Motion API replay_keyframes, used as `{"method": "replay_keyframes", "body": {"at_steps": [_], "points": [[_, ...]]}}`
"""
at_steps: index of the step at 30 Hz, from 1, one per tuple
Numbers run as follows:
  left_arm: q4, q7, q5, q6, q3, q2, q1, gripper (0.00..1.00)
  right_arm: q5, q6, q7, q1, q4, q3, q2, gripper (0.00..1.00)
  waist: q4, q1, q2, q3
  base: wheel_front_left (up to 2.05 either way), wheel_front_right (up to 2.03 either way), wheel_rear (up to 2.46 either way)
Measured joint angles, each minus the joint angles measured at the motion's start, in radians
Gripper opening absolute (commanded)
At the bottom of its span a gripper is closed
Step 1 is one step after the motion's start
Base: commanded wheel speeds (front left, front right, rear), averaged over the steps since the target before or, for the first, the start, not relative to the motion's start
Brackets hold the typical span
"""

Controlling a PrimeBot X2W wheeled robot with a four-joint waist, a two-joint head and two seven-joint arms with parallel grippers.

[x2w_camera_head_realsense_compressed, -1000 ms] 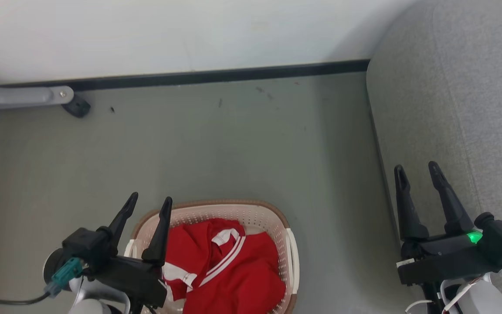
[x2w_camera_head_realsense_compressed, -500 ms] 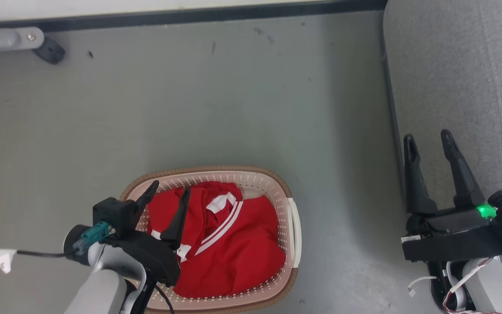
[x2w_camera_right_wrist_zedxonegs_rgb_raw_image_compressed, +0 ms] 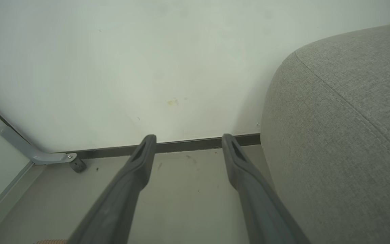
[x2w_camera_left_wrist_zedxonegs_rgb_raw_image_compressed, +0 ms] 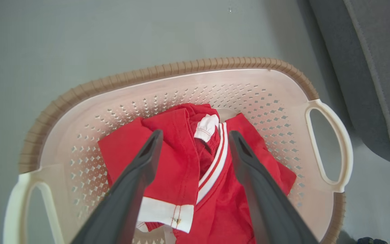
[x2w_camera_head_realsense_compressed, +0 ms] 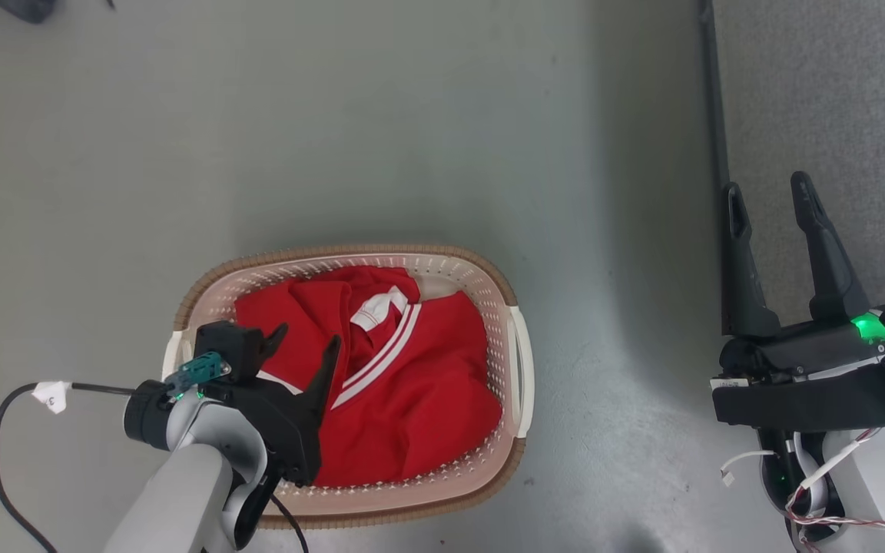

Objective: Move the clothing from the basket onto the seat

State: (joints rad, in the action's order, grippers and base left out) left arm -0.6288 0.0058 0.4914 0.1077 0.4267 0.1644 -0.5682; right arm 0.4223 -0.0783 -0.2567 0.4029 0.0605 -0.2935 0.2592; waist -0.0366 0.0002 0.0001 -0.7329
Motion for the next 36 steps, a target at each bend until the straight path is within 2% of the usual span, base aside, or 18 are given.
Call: {"method": "replay_keyframes", "body": {"at_steps": [14,24,36], "points": [[-0.180,0.041,0.000,0.007,0.002,-0.012,-0.125,1.00,-0.027,0.004,0.000,0.021,0.028,0.002,-0.018,1.00,-0.023,-0.0001,0.0000,-0.110,0.00,0.00,0.00],[-0.282,0.054,-0.061,0.002,0.043,-0.015,-0.195,1.00,-0.036,0.008,0.000,0.018,0.037,0.001,-0.045,1.00,-0.042,-0.0001,0.0000,-0.169,0.00,0.00,0.00],[-0.378,0.053,-0.094,-0.016,0.082,-0.054,-0.270,1.00,-0.050,0.018,0.000,0.008,0.039,-0.005,-0.081,1.00,-0.062,-0.0001,-0.0001,-0.210,0.00,0.00,0.00]]}}
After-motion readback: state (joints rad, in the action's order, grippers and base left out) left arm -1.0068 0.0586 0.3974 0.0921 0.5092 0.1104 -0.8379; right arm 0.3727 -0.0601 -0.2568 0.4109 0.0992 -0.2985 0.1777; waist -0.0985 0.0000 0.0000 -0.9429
